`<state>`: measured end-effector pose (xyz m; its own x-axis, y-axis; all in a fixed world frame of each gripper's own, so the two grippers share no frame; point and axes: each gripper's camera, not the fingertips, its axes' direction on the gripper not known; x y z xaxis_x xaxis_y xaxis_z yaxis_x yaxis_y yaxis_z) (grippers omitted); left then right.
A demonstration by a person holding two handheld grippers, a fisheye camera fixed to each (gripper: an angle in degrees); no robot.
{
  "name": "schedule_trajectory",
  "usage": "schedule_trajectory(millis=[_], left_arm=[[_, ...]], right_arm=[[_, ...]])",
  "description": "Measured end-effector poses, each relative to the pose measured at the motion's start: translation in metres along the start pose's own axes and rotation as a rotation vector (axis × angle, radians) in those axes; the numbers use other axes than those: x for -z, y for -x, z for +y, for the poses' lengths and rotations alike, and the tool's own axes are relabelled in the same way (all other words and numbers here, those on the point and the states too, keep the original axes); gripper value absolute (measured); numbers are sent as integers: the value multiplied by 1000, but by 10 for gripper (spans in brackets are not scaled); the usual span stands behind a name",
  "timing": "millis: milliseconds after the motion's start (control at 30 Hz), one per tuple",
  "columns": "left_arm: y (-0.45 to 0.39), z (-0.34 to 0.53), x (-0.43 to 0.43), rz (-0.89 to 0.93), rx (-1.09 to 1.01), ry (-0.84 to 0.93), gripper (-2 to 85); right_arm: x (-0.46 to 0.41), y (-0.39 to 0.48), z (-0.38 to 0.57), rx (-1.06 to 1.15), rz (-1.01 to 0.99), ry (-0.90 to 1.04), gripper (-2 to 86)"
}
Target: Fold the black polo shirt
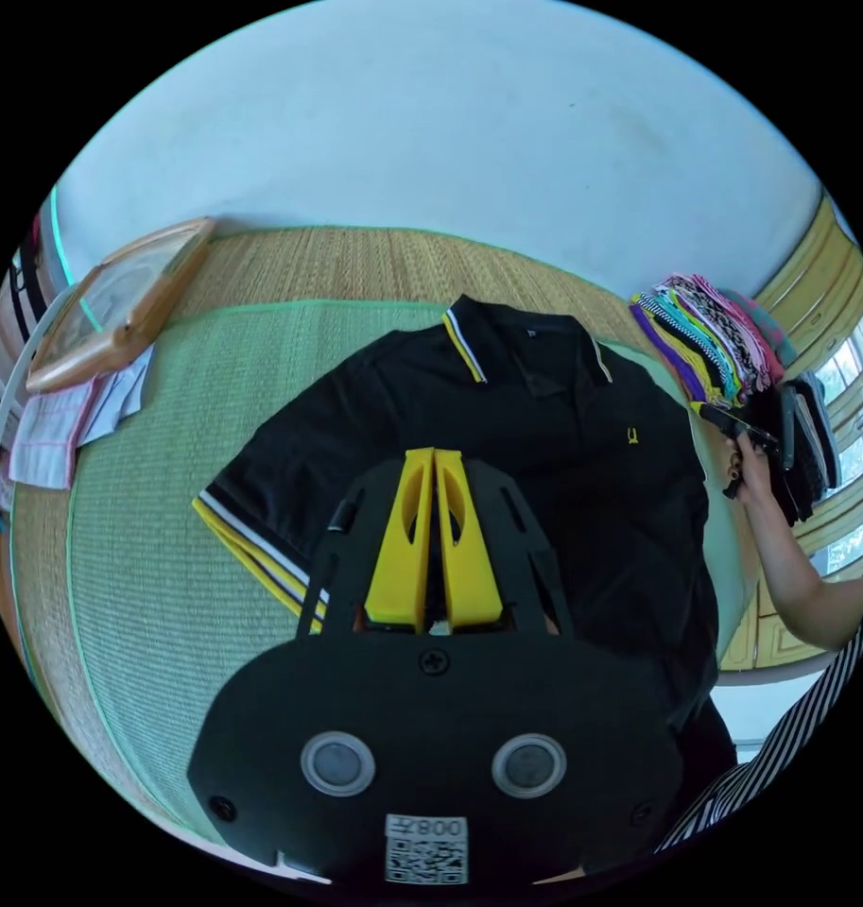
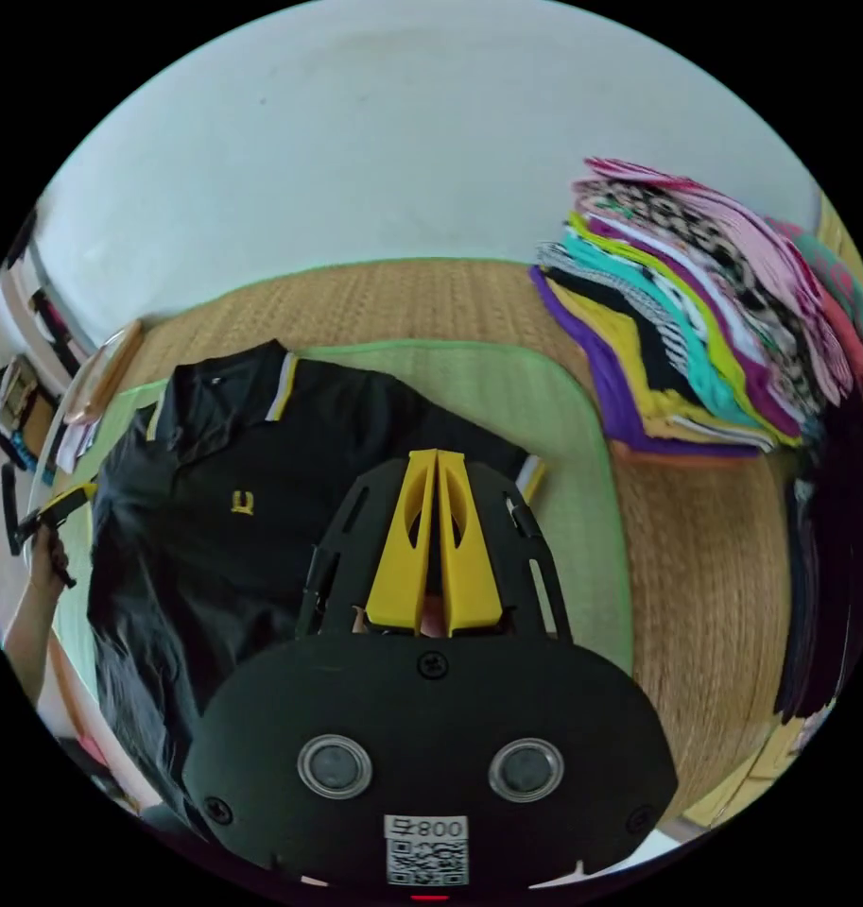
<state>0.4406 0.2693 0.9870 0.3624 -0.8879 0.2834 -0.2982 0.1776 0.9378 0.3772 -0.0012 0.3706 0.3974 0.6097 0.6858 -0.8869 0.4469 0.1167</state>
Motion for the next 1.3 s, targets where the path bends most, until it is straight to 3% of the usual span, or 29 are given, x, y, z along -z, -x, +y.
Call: schedule_trajectory(millis=[100, 200, 467, 567, 767, 1033, 1300], left_arm=[[-1, -12, -26, -6, 14, 52, 0], [3, -21, -48, -37, 32, 68, 0], [5, -31, -54, -79, 30, 110, 0], [5, -1, -38, -39, 41, 82, 0], [6, 100, 0, 101, 67, 101, 0], [17, 215, 26, 128, 198, 234, 0], [26, 285, 63, 218, 258, 242, 0]], right_arm=[[-28, 37, -15, 98, -62, 63, 0], [-60, 60, -23, 150, 38, 133, -2], [-64, 44, -52, 90, -52, 159, -3], [-47, 34, -40, 68, -57, 142, -3], [24, 26, 48, 92, -265, 154, -4], [85, 62, 196, 88, -277, 395, -3], [140, 98, 227, 147, -211, 413, 36]])
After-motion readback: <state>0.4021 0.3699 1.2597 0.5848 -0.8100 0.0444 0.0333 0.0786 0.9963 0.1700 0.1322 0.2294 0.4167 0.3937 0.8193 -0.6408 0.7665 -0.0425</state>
